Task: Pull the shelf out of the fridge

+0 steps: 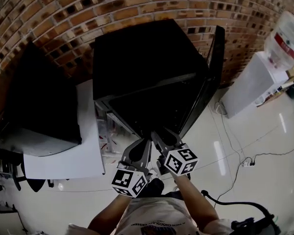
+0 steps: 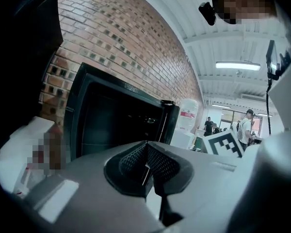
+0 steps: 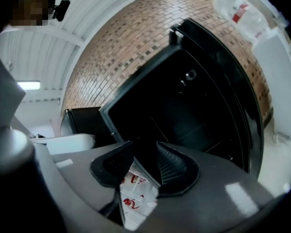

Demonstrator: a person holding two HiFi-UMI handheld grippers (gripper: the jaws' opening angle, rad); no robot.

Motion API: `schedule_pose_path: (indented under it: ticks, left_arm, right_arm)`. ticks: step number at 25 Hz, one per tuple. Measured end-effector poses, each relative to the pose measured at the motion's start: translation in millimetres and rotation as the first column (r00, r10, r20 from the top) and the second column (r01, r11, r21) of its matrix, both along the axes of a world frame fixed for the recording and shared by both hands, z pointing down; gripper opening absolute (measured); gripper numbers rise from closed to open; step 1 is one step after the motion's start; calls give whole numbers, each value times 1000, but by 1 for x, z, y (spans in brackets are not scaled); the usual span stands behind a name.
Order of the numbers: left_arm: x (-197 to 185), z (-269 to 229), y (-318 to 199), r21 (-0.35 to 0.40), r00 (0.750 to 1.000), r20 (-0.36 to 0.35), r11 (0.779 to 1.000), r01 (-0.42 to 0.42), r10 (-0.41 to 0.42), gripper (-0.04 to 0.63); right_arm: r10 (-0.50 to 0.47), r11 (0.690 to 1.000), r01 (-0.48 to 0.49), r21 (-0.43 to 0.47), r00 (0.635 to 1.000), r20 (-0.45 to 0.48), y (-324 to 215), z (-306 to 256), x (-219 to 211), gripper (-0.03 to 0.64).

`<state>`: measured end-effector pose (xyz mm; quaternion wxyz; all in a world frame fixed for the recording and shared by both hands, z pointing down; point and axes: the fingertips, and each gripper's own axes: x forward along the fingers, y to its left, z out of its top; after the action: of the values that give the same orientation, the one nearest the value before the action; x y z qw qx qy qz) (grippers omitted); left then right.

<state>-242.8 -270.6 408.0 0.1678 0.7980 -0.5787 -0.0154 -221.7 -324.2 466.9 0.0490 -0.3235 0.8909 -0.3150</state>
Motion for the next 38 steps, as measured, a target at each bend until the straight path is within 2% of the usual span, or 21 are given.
schedule_pose_path:
  ticks: [3, 7, 9, 14, 18, 21, 25, 28, 29, 31, 34, 35, 38]
  left_arm:
    - [-9, 9, -17, -19, 999, 4, 999, -34, 34, -17]
    - [-10, 22, -39, -38, 997, 14, 997, -71, 72, -17]
    - [-6, 29, -51, -42, 996, 10, 995, -92, 92, -17]
    - [8, 44, -64, -63, 986, 25, 985, -161, 163, -17]
    - [7, 50, -63, -82, 978, 65, 978, -191, 196, -17]
    - [3, 61, -62, -97, 975, 81, 976, -197, 205, -17]
    - [-1, 73, -59, -116, 970, 99, 971, -209, 220, -17]
    - [-3, 75, -59, -123, 969, 105, 970, -211, 224, -17]
    - [-4, 75, -58, -123, 968, 110, 969, -212, 226, -17]
    - [-6, 77, -55, -124, 967, 115, 969, -212, 226, -17]
    - [-12, 84, -53, -131, 970, 116, 971, -200, 215, -17]
    - [-14, 87, -53, -136, 971, 115, 972, -193, 209, -17]
    - [-22, 93, -52, -149, 976, 109, 974, -172, 189, -17]
  right_arm:
    - [42, 991, -33, -128, 996, 74, -25, 34, -7, 189]
    - [100, 970, -68, -233, 986, 131, -56, 78, -11, 191]
    - [131, 954, -73, -291, 974, 186, -74, 97, -16, 230]
    - [239, 911, -103, -399, 921, 309, -112, 138, -26, 230]
    - [323, 870, -105, -482, 859, 397, -139, 171, -32, 241]
    - [374, 842, -108, -528, 823, 428, -154, 192, -40, 247]
    - [384, 835, -105, -540, 814, 435, -167, 210, -56, 247]
    - [402, 829, -97, -551, 787, 468, -180, 219, -65, 245]
    - [410, 829, -93, -552, 773, 485, -184, 221, -66, 233]
    - [423, 832, -99, -546, 750, 508, -192, 223, -67, 141]
    - [420, 849, -104, -518, 727, 544, -204, 218, -66, 52]
    - [423, 851, -102, -515, 715, 557, -208, 217, -66, 32]
    - [440, 846, -86, -527, 671, 596, -212, 216, -64, 28]
